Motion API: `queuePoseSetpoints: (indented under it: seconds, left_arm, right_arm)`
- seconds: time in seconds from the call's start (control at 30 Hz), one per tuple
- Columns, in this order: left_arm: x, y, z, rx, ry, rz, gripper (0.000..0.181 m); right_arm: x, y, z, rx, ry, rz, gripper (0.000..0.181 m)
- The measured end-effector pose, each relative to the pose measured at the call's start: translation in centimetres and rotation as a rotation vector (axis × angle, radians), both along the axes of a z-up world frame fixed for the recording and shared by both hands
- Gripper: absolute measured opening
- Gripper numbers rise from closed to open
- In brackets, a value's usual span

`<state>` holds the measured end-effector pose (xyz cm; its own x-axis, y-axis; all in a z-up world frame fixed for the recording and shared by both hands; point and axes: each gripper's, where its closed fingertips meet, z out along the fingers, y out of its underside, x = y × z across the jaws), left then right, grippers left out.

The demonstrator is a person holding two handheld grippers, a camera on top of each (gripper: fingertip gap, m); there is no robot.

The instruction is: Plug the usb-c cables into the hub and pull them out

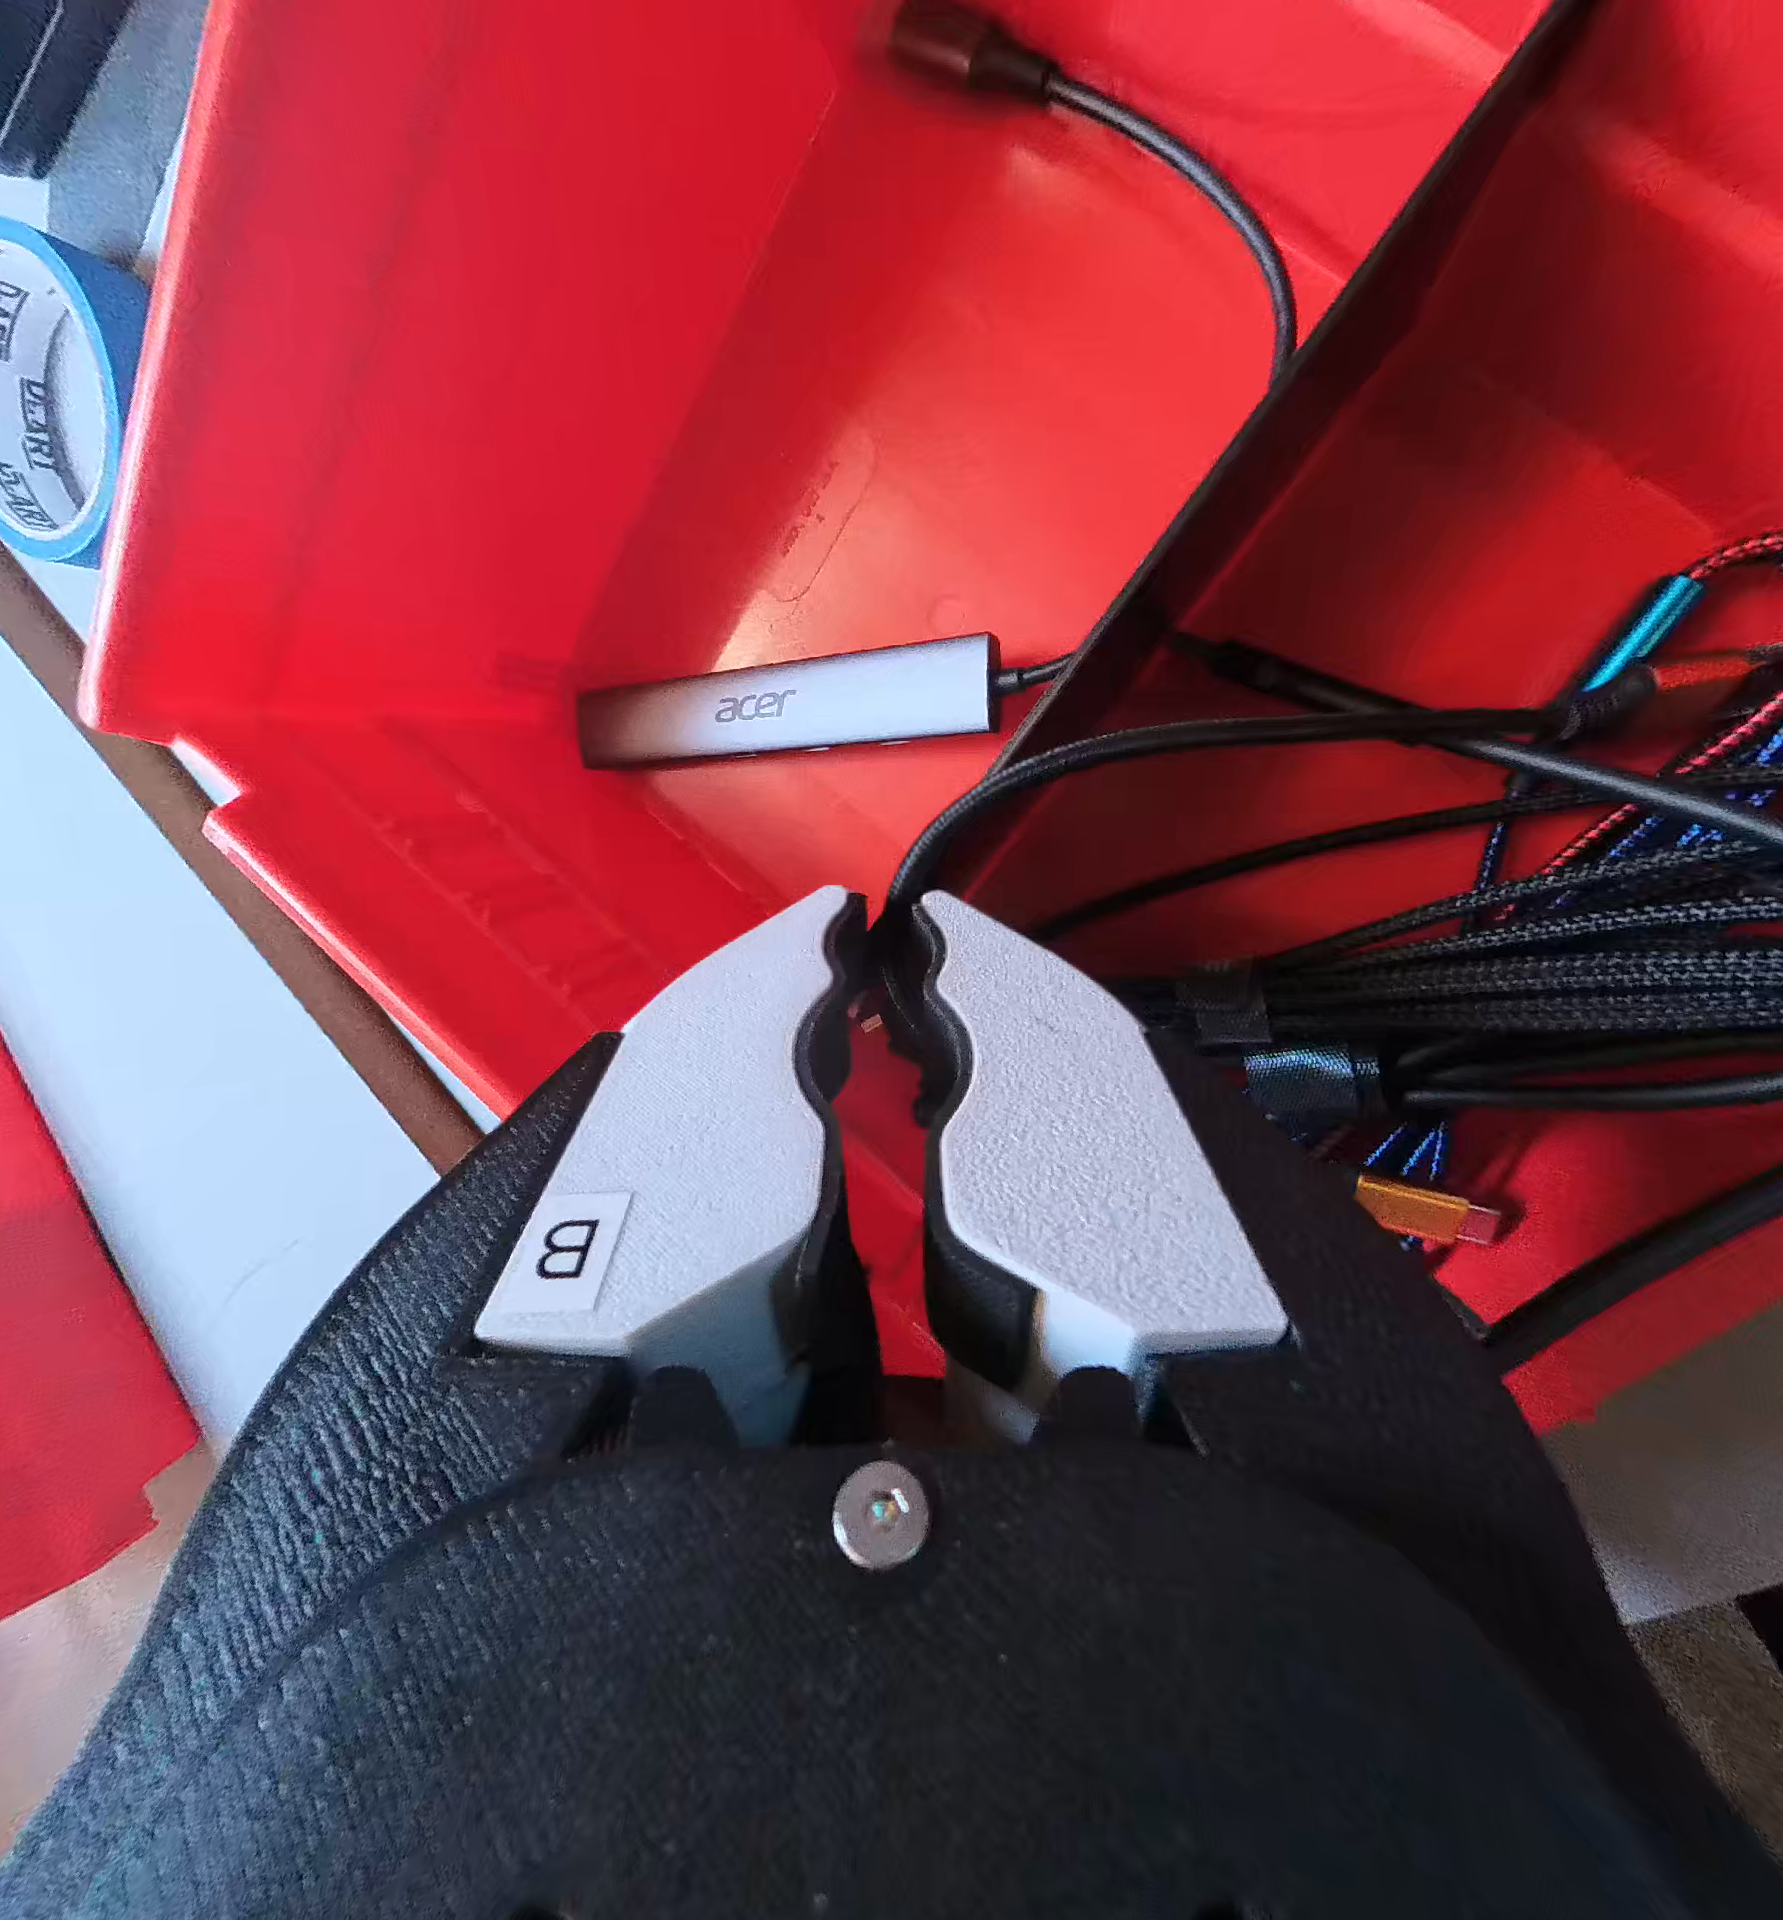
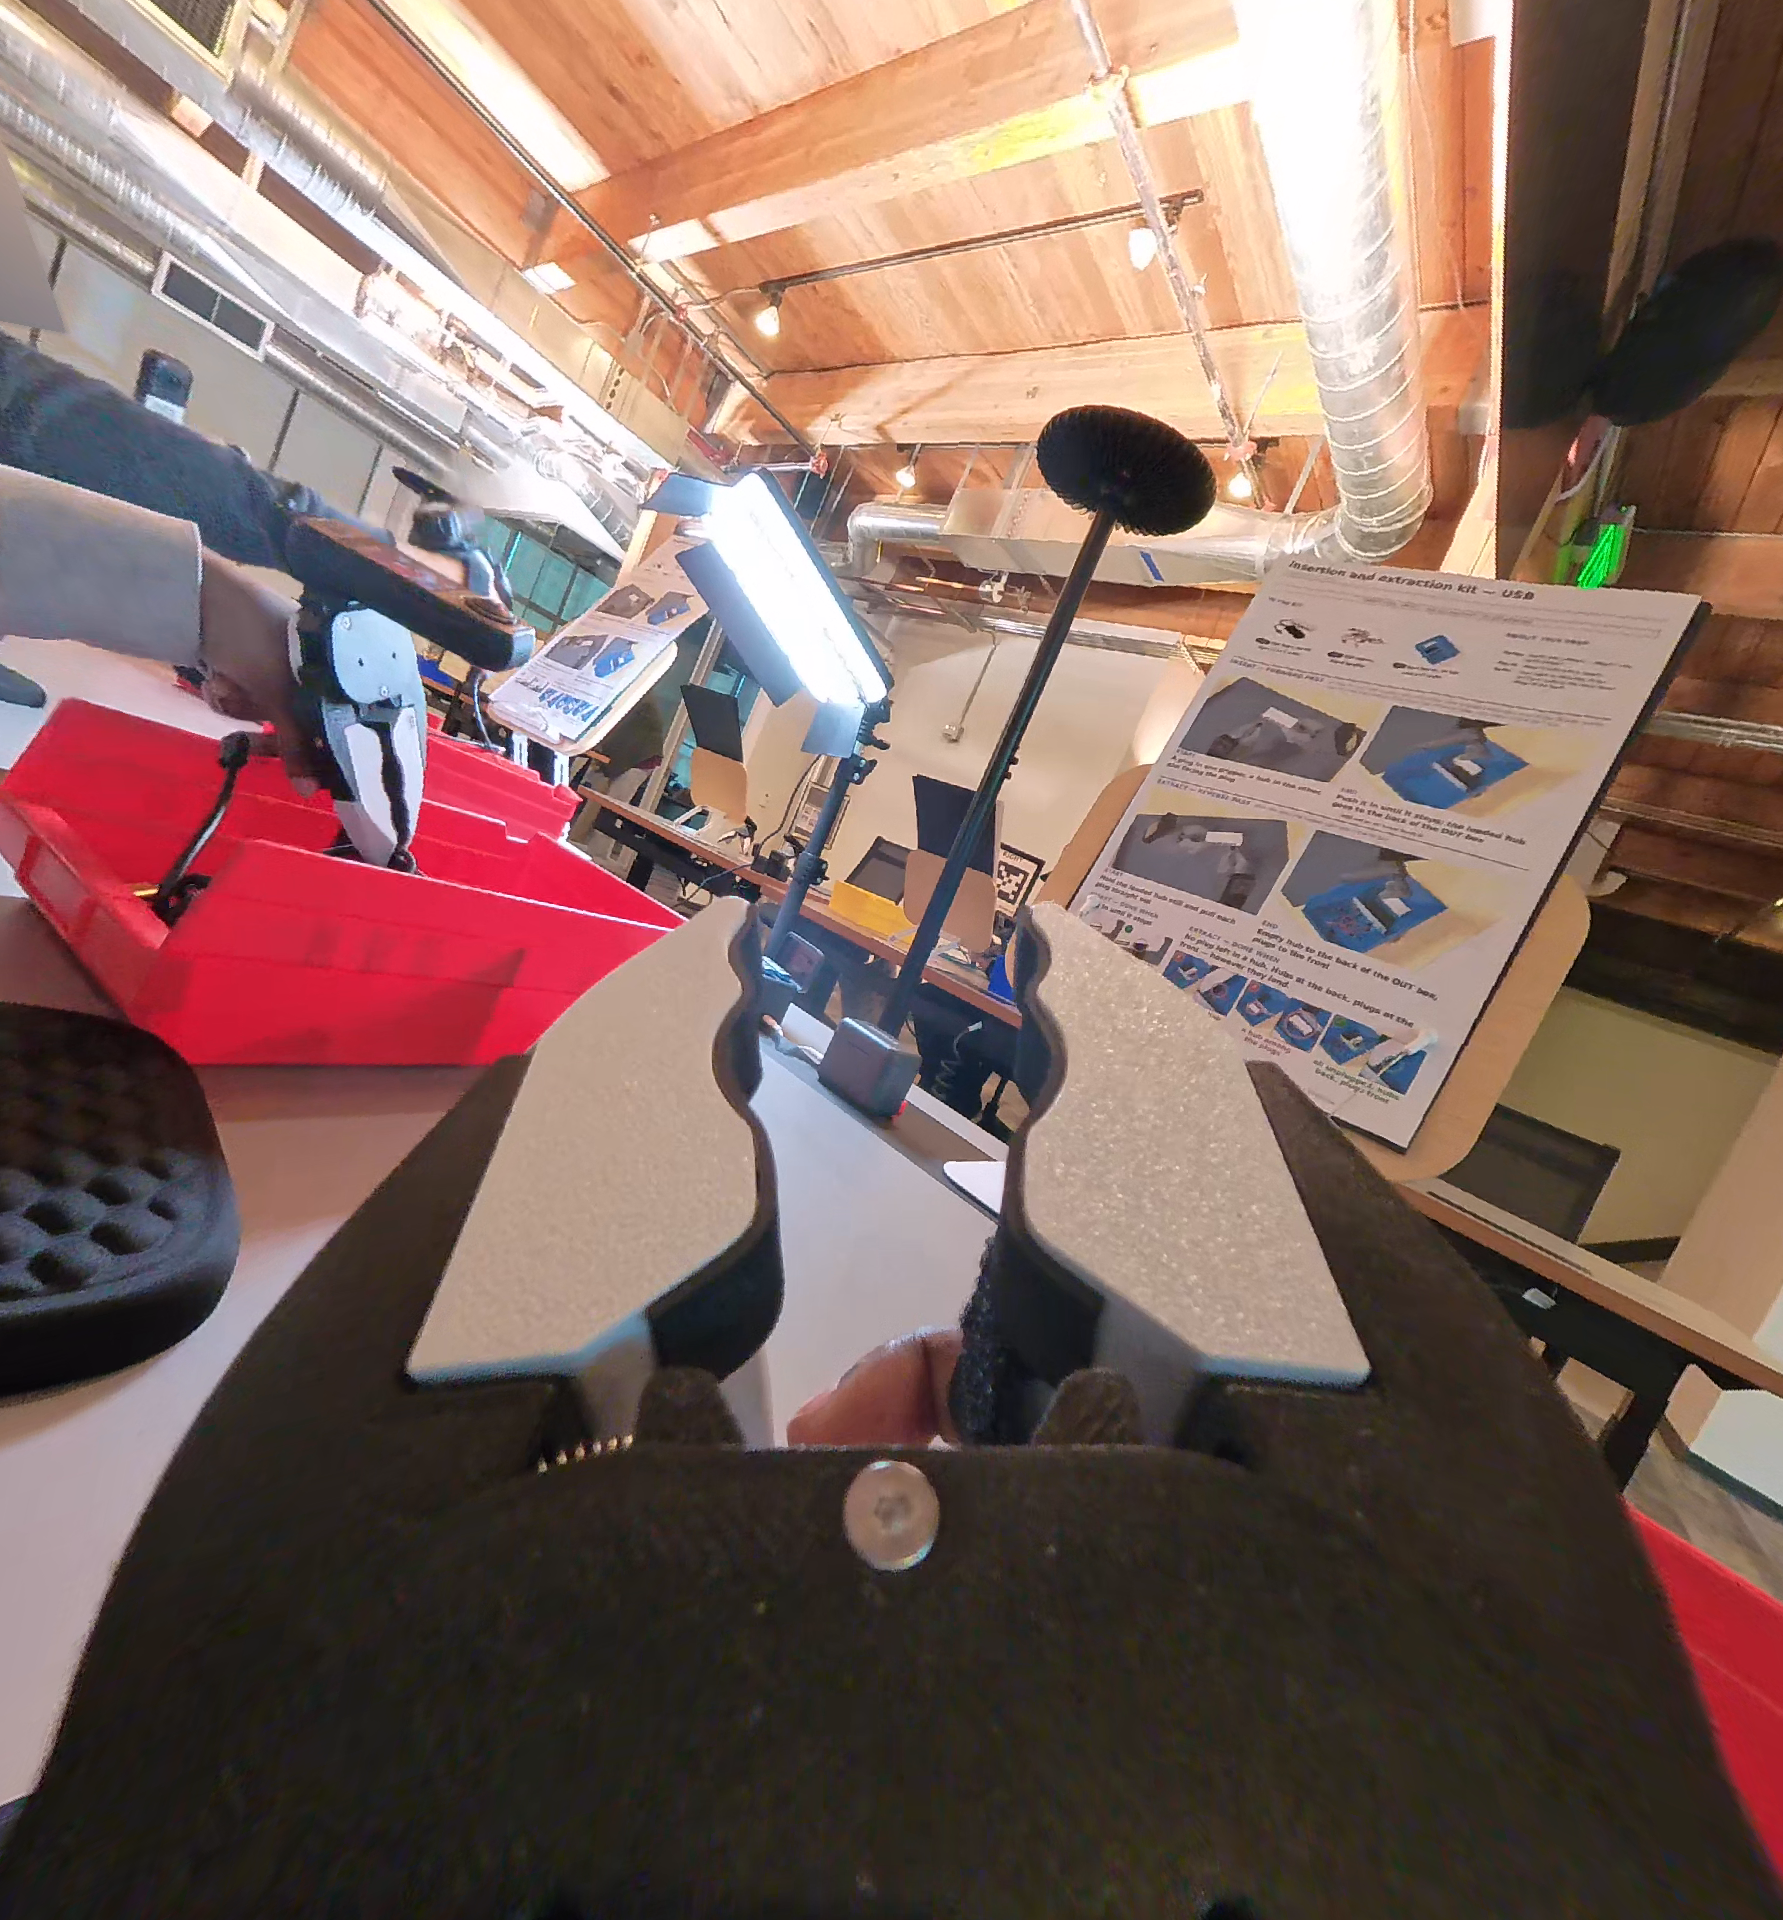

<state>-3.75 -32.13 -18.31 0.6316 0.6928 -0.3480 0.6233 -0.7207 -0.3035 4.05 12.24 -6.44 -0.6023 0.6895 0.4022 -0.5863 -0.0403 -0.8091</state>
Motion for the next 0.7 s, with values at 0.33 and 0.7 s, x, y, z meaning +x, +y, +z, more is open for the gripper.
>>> queuePoseSetpoints:
  seconds: [0.33,0.7]
  left_arm:
    - [1.7,-0.5,0.2,0.084,-0.039,0.034,0.007]
    - [0.6,-0.9,5.7,0.090,0.208,0.042,0.004]
  right_arm:
    - [-0.1,-0.3,-0.3,0.018,-0.005,-0.002,0.046]
    - [-0.2,-0.4,-0.5,0.031,-0.006,-0.005,0.046]
